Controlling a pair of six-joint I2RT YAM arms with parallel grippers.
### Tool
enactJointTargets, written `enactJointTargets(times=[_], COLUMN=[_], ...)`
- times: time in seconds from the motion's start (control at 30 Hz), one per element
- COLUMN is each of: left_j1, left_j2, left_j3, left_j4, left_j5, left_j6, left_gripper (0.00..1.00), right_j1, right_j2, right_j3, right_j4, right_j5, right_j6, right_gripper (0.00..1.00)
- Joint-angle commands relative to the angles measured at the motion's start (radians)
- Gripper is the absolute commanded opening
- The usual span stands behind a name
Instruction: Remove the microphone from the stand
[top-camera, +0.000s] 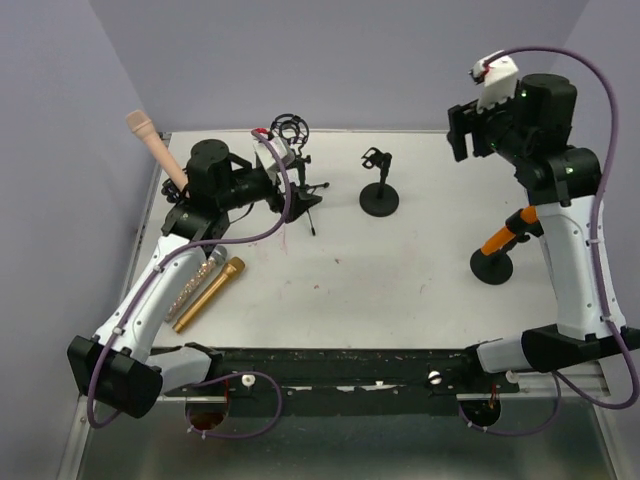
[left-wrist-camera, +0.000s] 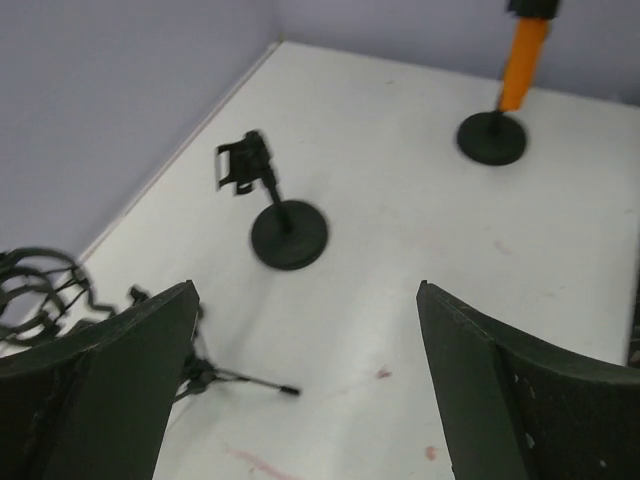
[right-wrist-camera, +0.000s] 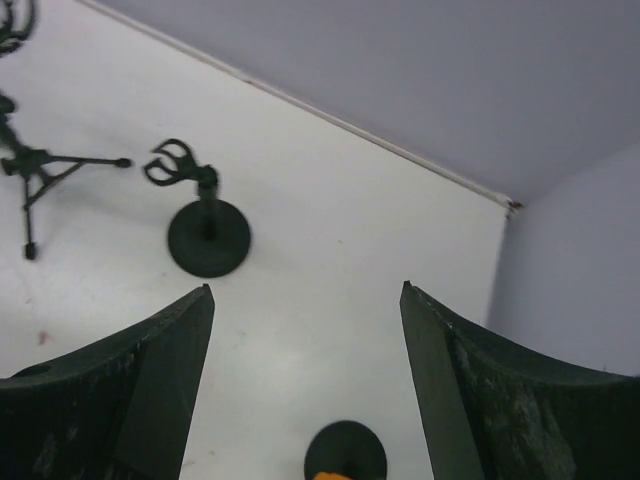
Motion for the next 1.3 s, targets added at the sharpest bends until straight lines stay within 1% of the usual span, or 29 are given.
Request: enactJointTargets(times=[0.0,0.07,0.2,0.23,0.27,0.33,0.4,0.5,0.57,0.67,0.73,0.87,1.0,1.17,1.27], left_j1=[-0.095,-0.138,-0.186,-0.190,-0.195,-0.203,-0.209,-0.216,-0.215,-0.215,-0.215,-0.215,-0.215,-0.207,-0.203], left_j2=[0.008,0.019,0.037,0.048,0.056,0.060,0.060,0.053,0.050,0.043,0.037,0.031,0.042,0.048,0.065], left_j3=[0.069,0.082,0.085,0.106,0.117,0.112,0.092,0.060,0.059,0.057,0.043,0.031,0.029,0.023,0.032], left_j4=[-0.018,-0.019,-0.016,-0.034,-0.044,-0.030,-0.004,0.030,0.021,0.010,0.030,0.065,0.082,0.123,0.148], left_j5=[0.206,0.190,0.234,0.240,0.233,0.211,0.184,0.144,0.133,0.145,0.147,0.116,0.114,0.163,0.185], left_j6=[-0.277,-0.292,-0.245,-0.228,-0.219,-0.223,-0.252,-0.292,-0.279,-0.243,-0.249,-0.289,-0.314,-0.349,-0.354], left_gripper=[0.98,0.98,0.98,0.98,0.98,0.98,0.99,0.98,0.98,0.98,0.98,0.98,0.99,0.98,0.98], right_j1=[-0.094,-0.172,-0.330,-0.375,-0.449,-0.560,-0.622,-0.647,-0.659,-0.671,-0.673,-0.674,-0.674,-0.673,-0.673], right_j2=[0.045,0.016,-0.001,0.016,0.033,0.067,0.099,0.134,0.152,0.156,0.151,0.143,0.097,0.047,0.041], right_j3=[0.111,0.084,0.066,0.089,0.117,0.166,0.201,0.208,0.201,0.189,0.186,0.159,0.044,-0.065,-0.070], right_j4=[-0.283,-0.296,-0.310,-0.333,-0.360,-0.394,-0.413,-0.440,-0.456,-0.451,-0.437,-0.459,-0.483,-0.492,-0.491], right_j5=[0.344,0.368,0.413,0.404,0.379,0.321,0.280,0.247,0.208,0.088,0.037,0.020,0.022,0.002,-0.047], right_j6=[0.080,0.097,0.094,0.100,0.114,0.136,0.145,0.166,0.188,0.217,0.238,0.248,0.217,0.208,0.209], right_gripper=[0.83,0.83,0.83,0.83,0.84,0.84,0.86,0.88,0.89,0.91,0.91,0.92,0.93,0.92,0.85])
